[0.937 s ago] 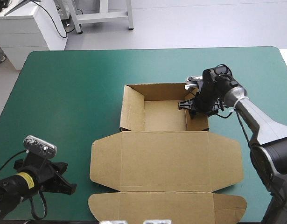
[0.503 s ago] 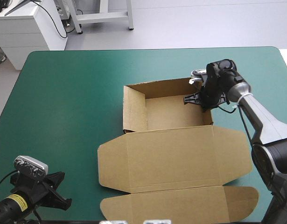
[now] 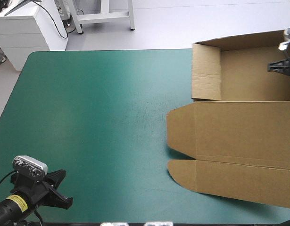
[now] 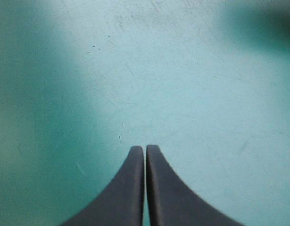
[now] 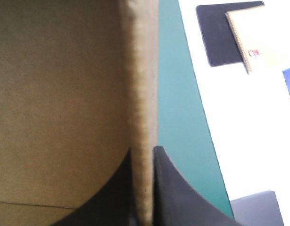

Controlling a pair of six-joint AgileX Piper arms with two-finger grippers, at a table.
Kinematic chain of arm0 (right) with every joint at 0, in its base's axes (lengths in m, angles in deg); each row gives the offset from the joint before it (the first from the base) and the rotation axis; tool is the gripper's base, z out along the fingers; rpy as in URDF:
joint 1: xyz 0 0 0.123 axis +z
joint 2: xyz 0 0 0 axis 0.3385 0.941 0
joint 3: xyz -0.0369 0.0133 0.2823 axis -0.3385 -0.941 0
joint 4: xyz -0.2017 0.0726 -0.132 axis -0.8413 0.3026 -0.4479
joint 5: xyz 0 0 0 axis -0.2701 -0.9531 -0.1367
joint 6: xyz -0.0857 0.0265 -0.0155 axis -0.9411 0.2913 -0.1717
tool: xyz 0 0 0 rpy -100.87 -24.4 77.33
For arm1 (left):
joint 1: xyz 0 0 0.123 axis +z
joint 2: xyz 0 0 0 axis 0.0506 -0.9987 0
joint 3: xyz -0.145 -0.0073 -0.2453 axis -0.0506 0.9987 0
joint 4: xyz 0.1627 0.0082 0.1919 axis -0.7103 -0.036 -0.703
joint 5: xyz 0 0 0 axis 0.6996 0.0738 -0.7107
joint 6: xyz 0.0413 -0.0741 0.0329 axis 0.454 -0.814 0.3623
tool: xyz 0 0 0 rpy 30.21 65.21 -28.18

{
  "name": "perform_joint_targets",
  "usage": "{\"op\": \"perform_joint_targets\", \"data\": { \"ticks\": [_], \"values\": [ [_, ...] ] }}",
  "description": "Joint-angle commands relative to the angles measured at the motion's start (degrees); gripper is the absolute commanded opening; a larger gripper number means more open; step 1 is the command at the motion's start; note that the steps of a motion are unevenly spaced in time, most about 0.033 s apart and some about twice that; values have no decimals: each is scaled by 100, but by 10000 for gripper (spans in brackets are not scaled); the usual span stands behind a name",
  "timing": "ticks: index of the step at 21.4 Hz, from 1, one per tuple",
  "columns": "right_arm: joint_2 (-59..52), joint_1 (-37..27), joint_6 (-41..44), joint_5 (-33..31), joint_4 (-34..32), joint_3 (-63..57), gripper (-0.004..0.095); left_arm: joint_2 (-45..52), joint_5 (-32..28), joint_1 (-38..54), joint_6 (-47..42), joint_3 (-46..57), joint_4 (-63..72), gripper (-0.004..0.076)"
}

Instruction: Fold the box

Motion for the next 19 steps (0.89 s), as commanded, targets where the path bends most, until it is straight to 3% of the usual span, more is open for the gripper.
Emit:
{"op": "perform_joint_targets", "data": {
  "ticks": [1, 6, 11, 12, 17, 19],
  "values": [
    [-61, -674, 40, 54, 280, 169, -21, -46, -398, -26, -55, -125, 4, -8],
    [754, -1836, -271, 63, 1224, 169, -19, -46, -560, -26, -55, -125, 16, -8],
    [1452, -1934, -807, 34, 2048, 169, 8, -46, -560, -26, -55, -125, 5, -8],
    [1506, -1934, -871, 34, 2106, 169, 43, -46, -560, -26, -55, -125, 5, -8],
    [1431, -1934, -919, 34, 1898, 158, 467, -46, -560, -26, -42, -125, 5, -8],
    [1335, -1934, -811, 34, 1874, 158, 583, -46, -560, -26, -42, -125, 5, -8]
  ]
}}
